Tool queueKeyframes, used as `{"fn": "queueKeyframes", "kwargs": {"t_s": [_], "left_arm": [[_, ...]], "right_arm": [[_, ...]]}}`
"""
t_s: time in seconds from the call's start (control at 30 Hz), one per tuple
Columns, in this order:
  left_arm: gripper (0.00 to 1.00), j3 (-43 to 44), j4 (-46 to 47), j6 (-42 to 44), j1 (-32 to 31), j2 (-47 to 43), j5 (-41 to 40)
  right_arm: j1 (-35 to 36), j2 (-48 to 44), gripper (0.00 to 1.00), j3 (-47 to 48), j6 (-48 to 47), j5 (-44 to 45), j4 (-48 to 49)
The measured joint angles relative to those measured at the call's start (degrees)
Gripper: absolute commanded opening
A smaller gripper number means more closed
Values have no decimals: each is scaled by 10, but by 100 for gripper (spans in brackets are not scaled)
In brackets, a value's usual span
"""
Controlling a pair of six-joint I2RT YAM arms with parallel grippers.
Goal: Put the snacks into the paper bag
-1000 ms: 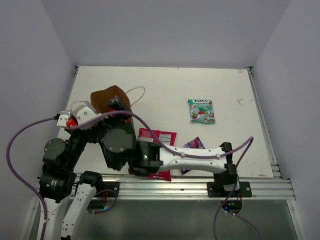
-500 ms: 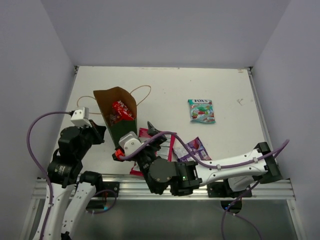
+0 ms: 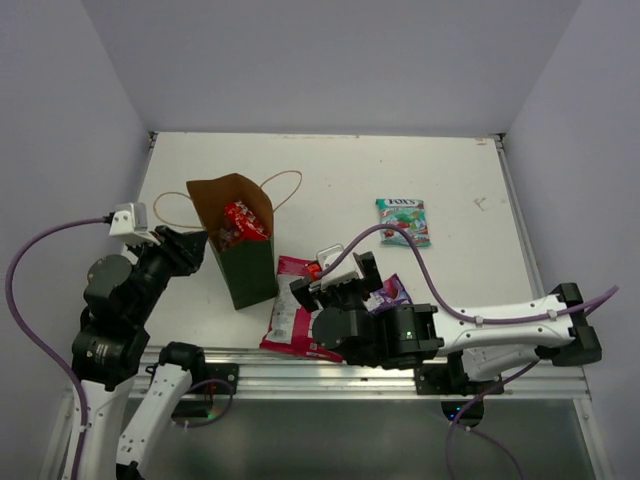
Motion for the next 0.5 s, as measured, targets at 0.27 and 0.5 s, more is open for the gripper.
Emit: {"fn": "queueKeyframes", "kwargs": {"t_s": [0.27,0.5], "left_arm": [[50,-35,3,-25,0,36,2],[44,-51,4,-29,0,45,4]], "right_arm": [[-57,-14,99,-91,99,-42,-57],[-113,-63,99,-164,161,-88,-74]]}}
